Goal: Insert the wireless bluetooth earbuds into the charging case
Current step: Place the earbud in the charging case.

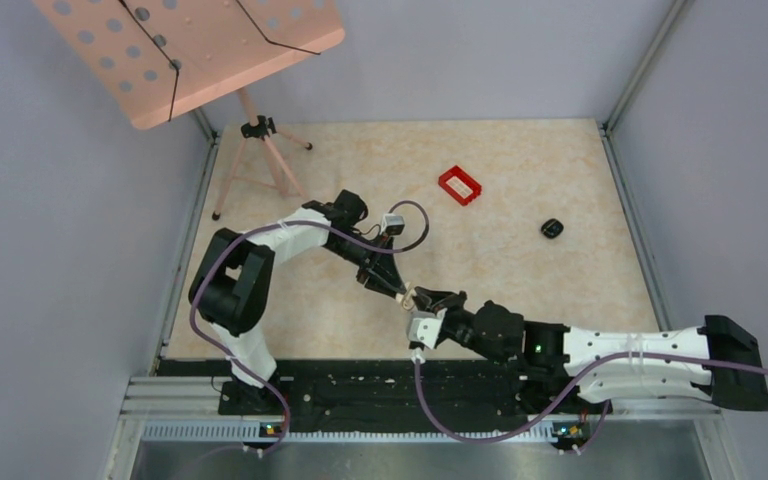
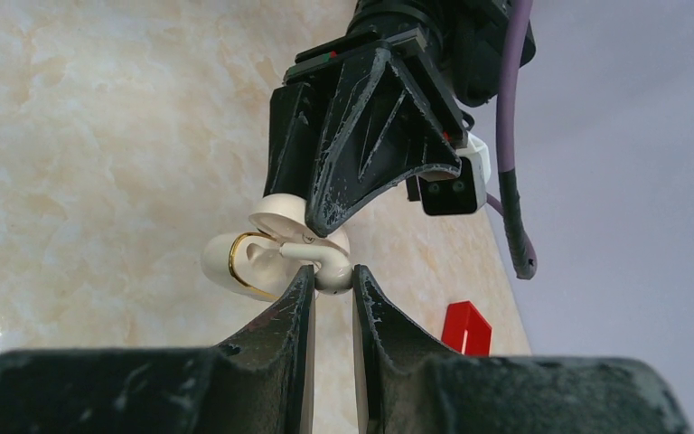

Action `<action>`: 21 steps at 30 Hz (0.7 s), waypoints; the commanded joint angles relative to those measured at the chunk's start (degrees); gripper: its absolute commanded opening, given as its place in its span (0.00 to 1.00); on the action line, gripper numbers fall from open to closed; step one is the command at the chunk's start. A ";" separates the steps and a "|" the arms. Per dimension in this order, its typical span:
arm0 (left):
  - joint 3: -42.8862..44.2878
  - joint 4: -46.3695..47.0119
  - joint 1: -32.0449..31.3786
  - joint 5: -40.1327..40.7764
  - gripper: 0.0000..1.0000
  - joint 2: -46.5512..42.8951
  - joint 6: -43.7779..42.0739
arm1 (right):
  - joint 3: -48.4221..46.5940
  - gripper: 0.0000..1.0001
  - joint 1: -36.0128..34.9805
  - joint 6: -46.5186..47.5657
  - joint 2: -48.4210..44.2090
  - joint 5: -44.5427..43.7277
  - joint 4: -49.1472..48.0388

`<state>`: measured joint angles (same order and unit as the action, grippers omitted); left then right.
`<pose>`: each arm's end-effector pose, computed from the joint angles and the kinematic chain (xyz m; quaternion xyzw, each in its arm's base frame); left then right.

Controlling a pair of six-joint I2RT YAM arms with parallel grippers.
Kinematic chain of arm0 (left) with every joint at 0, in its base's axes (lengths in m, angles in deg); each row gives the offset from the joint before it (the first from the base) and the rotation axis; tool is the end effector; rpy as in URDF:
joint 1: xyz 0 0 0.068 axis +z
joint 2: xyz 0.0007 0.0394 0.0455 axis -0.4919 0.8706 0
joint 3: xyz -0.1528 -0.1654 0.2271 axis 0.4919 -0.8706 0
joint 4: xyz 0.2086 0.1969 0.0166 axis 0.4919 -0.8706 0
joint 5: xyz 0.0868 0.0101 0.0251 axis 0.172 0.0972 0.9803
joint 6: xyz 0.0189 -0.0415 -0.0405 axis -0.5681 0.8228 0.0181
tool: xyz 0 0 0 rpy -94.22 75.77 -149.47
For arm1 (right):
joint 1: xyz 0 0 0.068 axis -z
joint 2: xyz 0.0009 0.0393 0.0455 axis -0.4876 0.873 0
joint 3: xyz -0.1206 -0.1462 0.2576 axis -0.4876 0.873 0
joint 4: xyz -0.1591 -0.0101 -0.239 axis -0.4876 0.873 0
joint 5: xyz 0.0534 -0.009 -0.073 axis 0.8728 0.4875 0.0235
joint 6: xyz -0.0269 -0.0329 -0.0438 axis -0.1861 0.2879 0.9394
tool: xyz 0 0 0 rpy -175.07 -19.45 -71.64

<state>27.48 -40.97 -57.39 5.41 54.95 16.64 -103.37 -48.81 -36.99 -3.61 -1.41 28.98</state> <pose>0.2901 -0.2045 0.2246 -0.1128 -0.7605 0.6096 0.1932 0.0606 0.2044 0.2701 -0.6009 0.4742 0.0508 0.6414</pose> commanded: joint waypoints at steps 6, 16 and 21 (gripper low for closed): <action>2.07 -1.93 -0.28 -4.51 0.00 1.36 -2.23 | 0.34 0.00 -2.10 -0.44 0.33 -1.46 -0.45; 3.43 -4.94 -0.34 -5.83 0.00 2.46 -4.95 | 1.10 0.00 -2.83 -0.39 1.03 -2.58 -1.23; 3.52 -5.39 -0.32 -6.04 0.00 2.88 -5.53 | 1.50 0.00 -3.12 -0.27 0.71 -3.13 -1.83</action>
<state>28.73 -44.60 -57.41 3.14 57.13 13.10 -102.86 -50.69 -36.92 -2.89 -3.33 28.41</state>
